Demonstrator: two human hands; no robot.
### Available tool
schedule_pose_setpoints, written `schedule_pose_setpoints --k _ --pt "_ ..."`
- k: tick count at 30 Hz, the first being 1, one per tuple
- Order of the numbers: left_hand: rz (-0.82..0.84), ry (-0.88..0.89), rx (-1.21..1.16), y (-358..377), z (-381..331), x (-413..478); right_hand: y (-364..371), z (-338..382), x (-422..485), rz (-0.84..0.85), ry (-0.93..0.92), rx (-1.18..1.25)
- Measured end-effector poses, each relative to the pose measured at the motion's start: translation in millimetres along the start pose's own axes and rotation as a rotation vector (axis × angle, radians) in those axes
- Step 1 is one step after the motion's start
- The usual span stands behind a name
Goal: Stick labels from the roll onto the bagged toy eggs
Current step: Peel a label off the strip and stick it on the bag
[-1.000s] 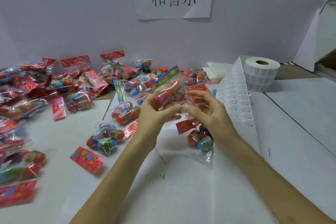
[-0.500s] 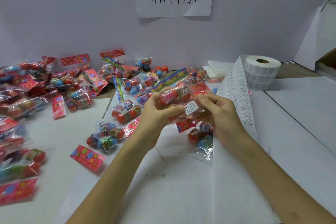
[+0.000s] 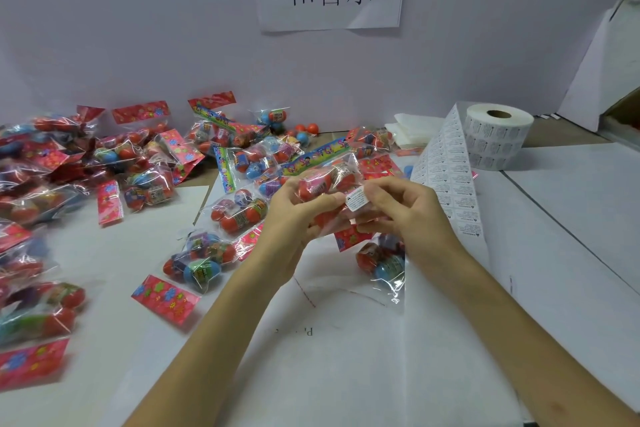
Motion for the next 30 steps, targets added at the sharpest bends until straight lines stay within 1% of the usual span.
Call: schedule_pose_setpoints --k 3,6,9,13,15,18,24,28,30 --pt "-0.020 0.019 0.039 -1.0 -1.4 -0.5 1.8 -2.6 1.5 0.010 -0.003 -0.009" --pt "-0.035 0.043 0.081 -0.6 -3.1 -0.8 -1.6 -1.0 1.5 -0.031 -0.050 -0.145" --pt "-0.076 0.038 0.071 -4.9 -2.5 -0.8 2.5 -1.8 1.6 0.014 -0.077 -0.238" --pt "-0.085 0.036 0.053 -6.9 -2.8 0.0 10.7 -2.1 -0.3 0.088 -0.082 -0.166" --pt "-0.077 0.037 0.040 -5.8 -3.2 -0.1 9.6 -2.6 0.0 0.069 -0.066 -0.129" --pt "-0.067 0.029 0.028 -3.9 -2.0 -0.5 6.2 -0.5 0.5 0.037 -0.071 -0.157" --pt "-0.050 0.013 0.010 -4.9 -2.3 0.0 9.8 -2.4 0.8 0.099 -0.064 -0.112" --pt "-0.058 0.019 0.026 -3.3 -1.9 -0.2 5.0 -0.2 1.4 0.034 -0.068 -0.101" --pt "-0.051 0.017 0.026 -3.1 -1.5 0.2 4.6 -0.9 2.0 0.038 -0.062 -0.088"
Point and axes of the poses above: each hand's wrist, its own x-axis towards the middle knuckle, its own y-axis out of the palm, z = x × y, the point moved 9 cm from there along x, towards the middle knuckle, and after that the axes turned 2 degrees about -z, right-handed, at the moved point
